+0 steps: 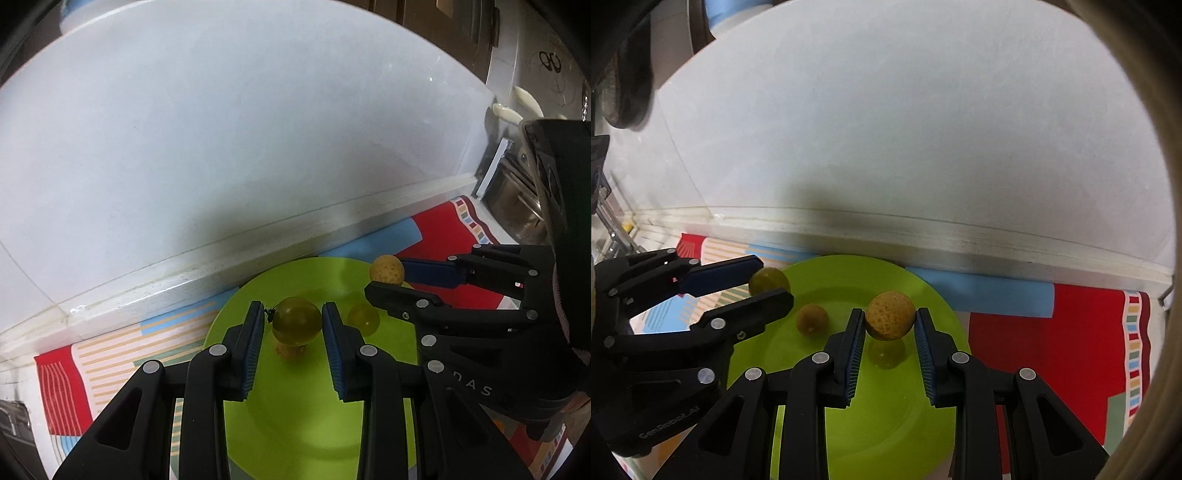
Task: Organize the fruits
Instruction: 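Lower both fruits onto the plate and open both grippers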
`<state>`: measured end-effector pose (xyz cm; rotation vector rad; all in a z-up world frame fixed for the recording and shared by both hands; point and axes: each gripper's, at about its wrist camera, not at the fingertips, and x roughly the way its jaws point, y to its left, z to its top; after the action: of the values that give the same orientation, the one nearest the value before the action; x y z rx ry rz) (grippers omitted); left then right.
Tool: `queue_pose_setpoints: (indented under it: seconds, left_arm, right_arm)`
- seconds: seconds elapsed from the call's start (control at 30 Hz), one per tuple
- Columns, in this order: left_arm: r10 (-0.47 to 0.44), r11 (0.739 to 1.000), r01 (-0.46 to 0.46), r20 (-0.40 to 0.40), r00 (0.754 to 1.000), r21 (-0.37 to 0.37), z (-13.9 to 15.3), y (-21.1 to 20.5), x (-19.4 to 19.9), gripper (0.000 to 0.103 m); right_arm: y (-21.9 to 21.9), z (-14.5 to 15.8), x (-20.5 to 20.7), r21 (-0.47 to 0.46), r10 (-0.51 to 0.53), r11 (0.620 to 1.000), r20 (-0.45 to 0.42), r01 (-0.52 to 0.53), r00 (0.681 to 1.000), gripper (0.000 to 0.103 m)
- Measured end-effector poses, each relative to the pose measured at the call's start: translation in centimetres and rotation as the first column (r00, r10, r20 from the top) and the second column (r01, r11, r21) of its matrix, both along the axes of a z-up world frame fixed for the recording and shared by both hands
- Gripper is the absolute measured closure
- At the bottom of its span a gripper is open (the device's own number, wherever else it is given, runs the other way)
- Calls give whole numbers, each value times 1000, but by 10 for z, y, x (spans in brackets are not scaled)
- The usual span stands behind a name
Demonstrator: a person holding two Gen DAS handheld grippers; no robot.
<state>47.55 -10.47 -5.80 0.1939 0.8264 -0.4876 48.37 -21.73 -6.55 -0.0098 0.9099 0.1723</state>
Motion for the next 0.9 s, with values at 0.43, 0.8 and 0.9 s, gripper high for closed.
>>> queue_pose_setpoints:
  seconds: [0.43, 0.8, 0.9]
  left_arm:
    - [-11, 1000, 12, 16, 1000, -19, 0, 2, 0, 69]
    - [41, 999, -39, 81, 996, -23, 29, 21, -34, 65]
    - [44, 999, -41, 105, 993, -31, 41, 25, -49, 63]
  right_arm:
    - [4, -3, -3, 7, 0, 1000, -2, 0, 1000, 74]
    - [0, 22, -32, 19, -33, 999, 55, 32, 998, 73]
    - [0, 37, -48, 27, -44, 999, 89, 42, 995, 73]
